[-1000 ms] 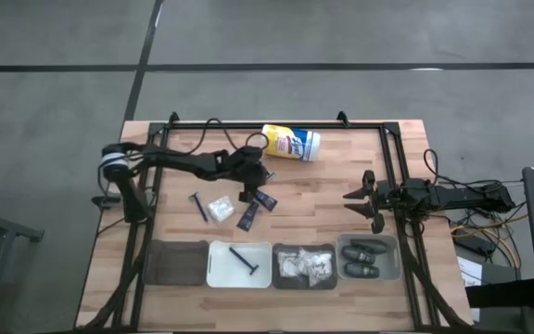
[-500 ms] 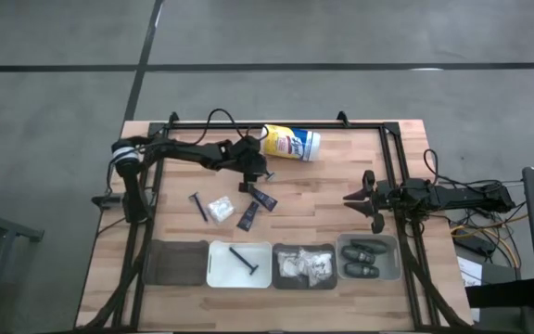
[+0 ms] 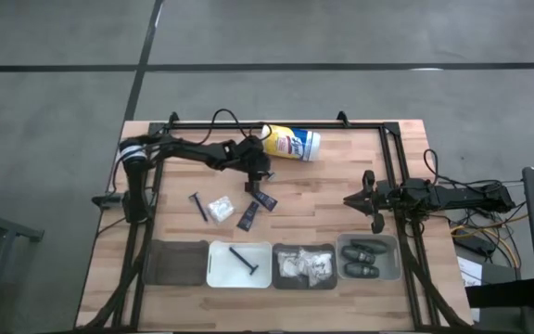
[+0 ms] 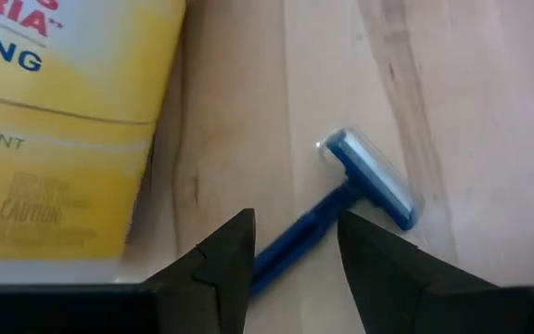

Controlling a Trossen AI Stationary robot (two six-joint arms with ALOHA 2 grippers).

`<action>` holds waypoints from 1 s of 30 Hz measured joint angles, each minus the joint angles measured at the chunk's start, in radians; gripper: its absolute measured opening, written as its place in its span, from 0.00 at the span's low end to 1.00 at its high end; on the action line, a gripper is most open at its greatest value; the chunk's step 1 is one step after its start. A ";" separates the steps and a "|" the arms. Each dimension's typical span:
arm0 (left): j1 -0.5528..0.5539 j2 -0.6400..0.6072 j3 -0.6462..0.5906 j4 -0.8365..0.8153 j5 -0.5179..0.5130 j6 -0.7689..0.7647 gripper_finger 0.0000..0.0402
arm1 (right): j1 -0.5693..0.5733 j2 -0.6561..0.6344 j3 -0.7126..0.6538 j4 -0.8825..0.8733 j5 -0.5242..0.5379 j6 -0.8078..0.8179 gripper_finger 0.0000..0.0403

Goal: Pick & Place Travel size toiletries
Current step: Put the blue razor into the white bin

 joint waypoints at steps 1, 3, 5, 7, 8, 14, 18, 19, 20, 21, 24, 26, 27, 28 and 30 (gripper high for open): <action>0.001 0.010 0.009 -0.005 0.009 -0.014 0.40 | 0.000 0.000 0.000 0.000 0.000 0.000 0.11; 0.001 0.028 0.036 -0.043 0.043 -0.047 0.40 | 0.000 0.000 0.000 0.000 0.000 0.000 0.12; 0.001 0.048 0.068 -0.098 0.079 -0.069 0.40 | 0.000 0.001 0.000 0.001 0.000 0.000 0.14; 0.001 0.064 0.096 -0.158 0.121 -0.077 0.40 | 0.000 0.000 0.000 0.000 0.000 0.000 0.15; -0.001 0.070 0.108 -0.181 0.125 -0.078 0.40 | 0.000 0.000 0.000 0.001 0.000 0.000 0.16; -0.024 0.065 0.120 -0.235 0.132 -0.078 0.40 | 0.000 0.000 0.000 0.000 0.000 0.000 0.22; -0.044 0.046 0.116 -0.256 0.133 -0.066 0.38 | 0.000 0.000 0.000 0.001 0.000 0.000 0.25; -0.050 0.041 0.115 -0.261 0.134 -0.062 0.37 | 0.000 0.000 0.000 0.000 0.000 0.000 0.26; -0.056 0.039 0.113 -0.264 0.135 -0.062 0.35 | 0.000 0.000 0.000 0.000 0.000 0.000 0.26; -0.062 0.037 0.113 -0.265 0.132 -0.061 0.33 | 0.000 0.000 0.000 0.000 0.000 0.000 0.27; -0.076 0.034 0.112 -0.267 0.120 -0.060 0.26 | 0.000 0.000 0.000 0.001 0.000 0.000 0.29; -0.083 0.033 0.110 -0.270 0.115 -0.060 0.20 | 0.000 0.000 0.000 0.000 0.000 0.000 0.30; -0.085 0.033 0.110 -0.272 0.113 -0.060 0.17 | 0.000 0.000 0.000 0.000 0.000 0.000 0.31; -0.087 0.033 0.110 -0.274 0.112 -0.060 0.14 | 0.000 0.000 0.000 0.000 0.000 0.000 0.31; -0.090 0.030 0.110 -0.278 0.109 -0.063 0.09 | 0.000 0.000 0.000 0.000 0.000 0.000 0.32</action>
